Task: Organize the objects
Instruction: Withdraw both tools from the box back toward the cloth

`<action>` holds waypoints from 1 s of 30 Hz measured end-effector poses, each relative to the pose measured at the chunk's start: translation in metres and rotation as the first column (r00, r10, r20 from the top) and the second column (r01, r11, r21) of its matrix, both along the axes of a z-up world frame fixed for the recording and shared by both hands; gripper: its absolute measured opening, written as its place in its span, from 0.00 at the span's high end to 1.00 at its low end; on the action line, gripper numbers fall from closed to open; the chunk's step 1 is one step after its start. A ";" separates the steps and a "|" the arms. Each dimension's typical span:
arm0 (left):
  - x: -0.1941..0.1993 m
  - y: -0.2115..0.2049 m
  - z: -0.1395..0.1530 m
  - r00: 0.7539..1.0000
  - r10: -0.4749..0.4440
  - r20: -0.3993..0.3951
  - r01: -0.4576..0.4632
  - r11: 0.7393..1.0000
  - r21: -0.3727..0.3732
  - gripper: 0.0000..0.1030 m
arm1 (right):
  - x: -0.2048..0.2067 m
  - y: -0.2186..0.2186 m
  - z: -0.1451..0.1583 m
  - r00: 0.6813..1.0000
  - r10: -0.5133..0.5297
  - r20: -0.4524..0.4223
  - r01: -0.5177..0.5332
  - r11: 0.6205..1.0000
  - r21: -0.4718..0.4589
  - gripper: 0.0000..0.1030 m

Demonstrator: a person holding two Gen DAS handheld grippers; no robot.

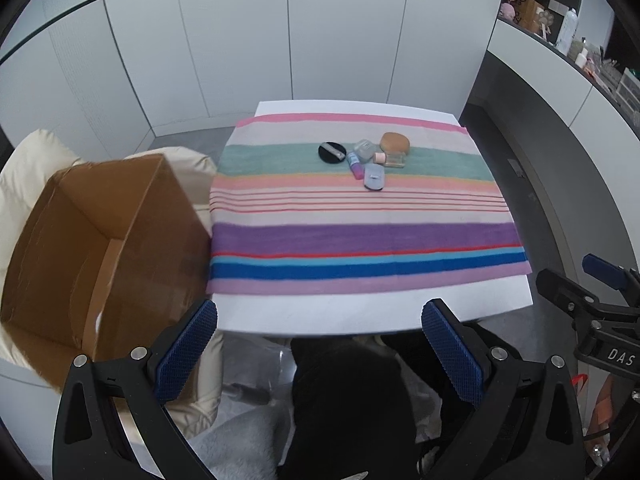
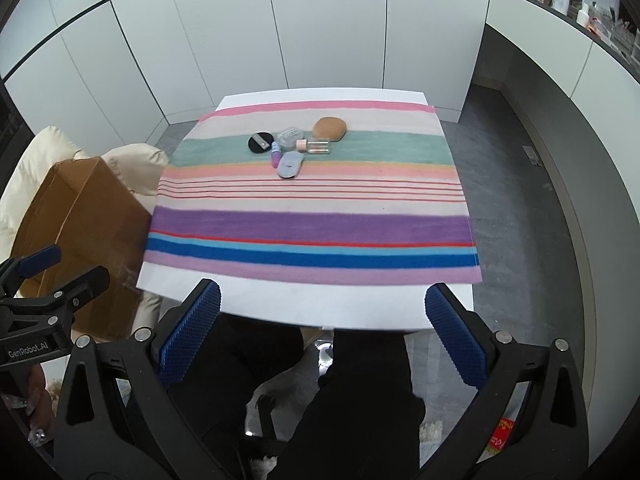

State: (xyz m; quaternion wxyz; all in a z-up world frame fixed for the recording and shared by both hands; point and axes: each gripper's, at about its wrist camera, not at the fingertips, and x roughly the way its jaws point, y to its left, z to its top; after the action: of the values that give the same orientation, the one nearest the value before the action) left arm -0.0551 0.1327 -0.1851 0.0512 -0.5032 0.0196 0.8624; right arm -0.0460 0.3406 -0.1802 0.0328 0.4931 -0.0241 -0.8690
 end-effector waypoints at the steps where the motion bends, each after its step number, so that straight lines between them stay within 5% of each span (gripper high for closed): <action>1: -0.005 0.002 -0.002 1.000 -0.003 0.000 0.003 1.000 0.001 0.00 | -0.003 0.000 -0.002 1.000 0.000 -0.001 0.000 1.000 0.008 0.00; 14: -0.094 0.012 -0.037 1.000 0.004 -0.011 -0.004 1.000 0.000 0.00 | -0.095 -0.003 -0.053 0.999 0.036 0.030 -0.038 0.998 0.044 0.00; 30: -0.220 0.013 -0.140 0.994 0.015 0.112 -0.025 0.996 0.086 0.01 | -0.252 -0.006 -0.146 0.999 0.011 -0.050 -0.009 1.000 0.027 0.00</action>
State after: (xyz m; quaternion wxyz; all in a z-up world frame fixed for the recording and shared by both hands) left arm -0.2749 0.1457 -0.3250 0.0655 -0.5478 -0.0259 0.8336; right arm -0.2980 0.3350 -0.3264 0.0311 0.4717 -0.0090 -0.8812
